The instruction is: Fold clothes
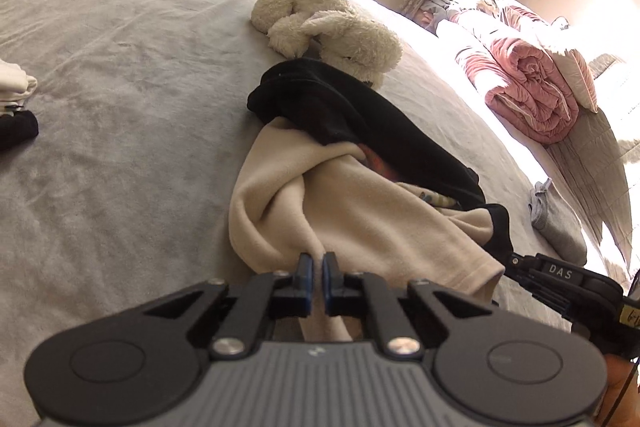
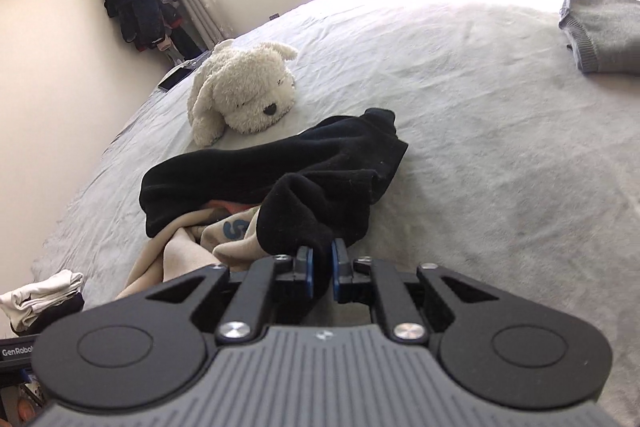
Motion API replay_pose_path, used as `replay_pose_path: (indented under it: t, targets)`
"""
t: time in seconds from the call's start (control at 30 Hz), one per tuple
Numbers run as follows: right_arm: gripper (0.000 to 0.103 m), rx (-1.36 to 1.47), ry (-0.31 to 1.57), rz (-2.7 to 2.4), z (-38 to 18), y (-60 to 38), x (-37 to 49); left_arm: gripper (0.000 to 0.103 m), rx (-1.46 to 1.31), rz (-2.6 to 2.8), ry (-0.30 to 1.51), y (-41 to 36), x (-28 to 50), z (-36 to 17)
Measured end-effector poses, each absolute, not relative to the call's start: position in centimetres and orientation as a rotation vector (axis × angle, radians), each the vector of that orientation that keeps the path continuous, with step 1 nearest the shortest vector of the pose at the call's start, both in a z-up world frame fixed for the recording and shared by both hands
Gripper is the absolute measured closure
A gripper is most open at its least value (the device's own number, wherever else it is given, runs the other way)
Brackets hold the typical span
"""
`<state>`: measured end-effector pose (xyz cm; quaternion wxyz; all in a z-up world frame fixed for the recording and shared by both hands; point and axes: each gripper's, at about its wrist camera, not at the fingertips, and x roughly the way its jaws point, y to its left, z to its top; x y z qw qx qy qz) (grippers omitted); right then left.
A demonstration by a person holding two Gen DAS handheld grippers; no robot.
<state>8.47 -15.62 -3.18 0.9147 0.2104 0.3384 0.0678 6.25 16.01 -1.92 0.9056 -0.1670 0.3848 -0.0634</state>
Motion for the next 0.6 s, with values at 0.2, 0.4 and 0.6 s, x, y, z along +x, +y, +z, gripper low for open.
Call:
replay_pose_path:
  t: [0.2,0.4,0.6]
  targets:
    - [0.092,0.408,0.705,0.14,-2.4,-16.5,9.0,0.098,-0.233,0.003,0.691,17.1,5.9,-0.2]
    - [0.077,0.337,0.762,0.157,-2.5,-16.2,8.4,0.097,-0.301,-0.033,0.816,18.3,6.7,-2.3]
    - [0.052,0.279,0.844,0.13,-2.6,-16.2,7.1,0.083,-0.274,-0.051,0.884,17.6,6.5,-3.4]
